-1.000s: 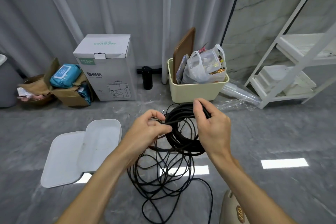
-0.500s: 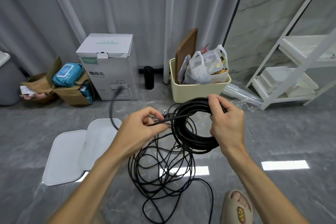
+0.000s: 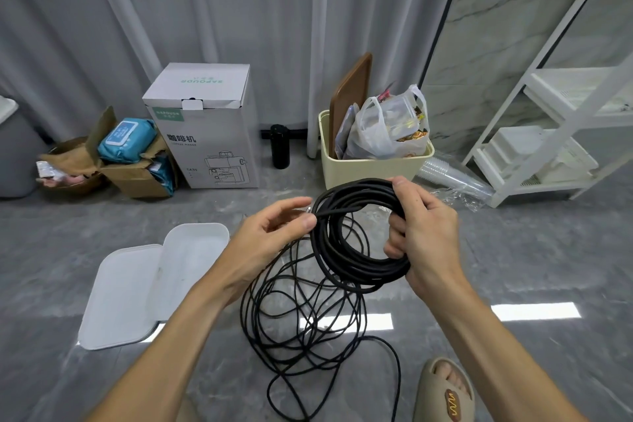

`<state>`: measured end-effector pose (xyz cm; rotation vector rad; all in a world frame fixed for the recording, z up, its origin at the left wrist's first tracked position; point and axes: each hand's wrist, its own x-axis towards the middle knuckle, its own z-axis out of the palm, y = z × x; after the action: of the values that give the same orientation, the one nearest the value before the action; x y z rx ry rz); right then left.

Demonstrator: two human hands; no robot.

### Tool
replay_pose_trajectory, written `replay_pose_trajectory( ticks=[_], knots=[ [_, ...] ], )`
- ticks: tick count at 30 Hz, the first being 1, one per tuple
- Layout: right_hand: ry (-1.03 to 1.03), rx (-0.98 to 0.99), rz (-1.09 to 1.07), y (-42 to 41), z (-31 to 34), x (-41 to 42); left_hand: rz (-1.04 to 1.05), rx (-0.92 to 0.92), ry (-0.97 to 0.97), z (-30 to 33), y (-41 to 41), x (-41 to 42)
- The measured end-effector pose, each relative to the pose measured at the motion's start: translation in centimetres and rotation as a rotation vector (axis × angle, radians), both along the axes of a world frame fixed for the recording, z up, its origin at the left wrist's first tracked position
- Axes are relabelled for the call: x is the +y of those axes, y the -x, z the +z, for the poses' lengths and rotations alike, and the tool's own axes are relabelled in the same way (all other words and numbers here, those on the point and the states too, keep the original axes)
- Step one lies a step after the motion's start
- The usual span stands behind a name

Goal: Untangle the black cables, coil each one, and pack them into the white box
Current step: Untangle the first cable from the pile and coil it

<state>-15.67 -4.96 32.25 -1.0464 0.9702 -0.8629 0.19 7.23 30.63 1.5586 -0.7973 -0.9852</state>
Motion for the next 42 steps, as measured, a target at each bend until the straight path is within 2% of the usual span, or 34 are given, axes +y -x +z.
replay_pose_trajectory(
  ticks=[5,12,16,19,24,26,29,36,42],
  knots=[
    [-0.087,-0.075,0.062,-0.5,0.1,0.8,-0.154,0.009,-0.008,-0.4,0.9,0.0],
    [-0.332,-0.221,0.109,-0.8,0.2,1.4,-0.049,0.278,0.091,0.0,1.9,-0.2],
    [-0.371,-0.248,0.096,-0.9,0.2,1.5,-0.022,0.365,0.105,0.4,2.6,-0.1],
    [-0.349,-0.239,0.060,-0.8,0.3,1.4,-0.043,0.272,0.124,0.4,2.4,0.1],
    [-0.306,-0.243,0.035,-0.4,0.6,0.9,0.003,-0.038,0.147,1.0,1.0,0.2],
    [-0.301,-0.228,0.022,-0.4,0.6,0.9,-0.004,-0.084,0.158,1.0,1.0,0.4],
    [-0.311,-0.231,0.000,-0.5,0.5,1.2,0.011,-0.069,0.186,1.0,1.1,0.4],
    [-0.313,-0.228,-0.064,-0.9,0.5,1.6,-0.068,0.123,0.165,1.1,2.6,0.1],
    [-0.349,-0.207,-0.121,-1.6,-0.1,2.1,0.090,0.115,0.192,1.0,3.8,-0.6]
  ],
)
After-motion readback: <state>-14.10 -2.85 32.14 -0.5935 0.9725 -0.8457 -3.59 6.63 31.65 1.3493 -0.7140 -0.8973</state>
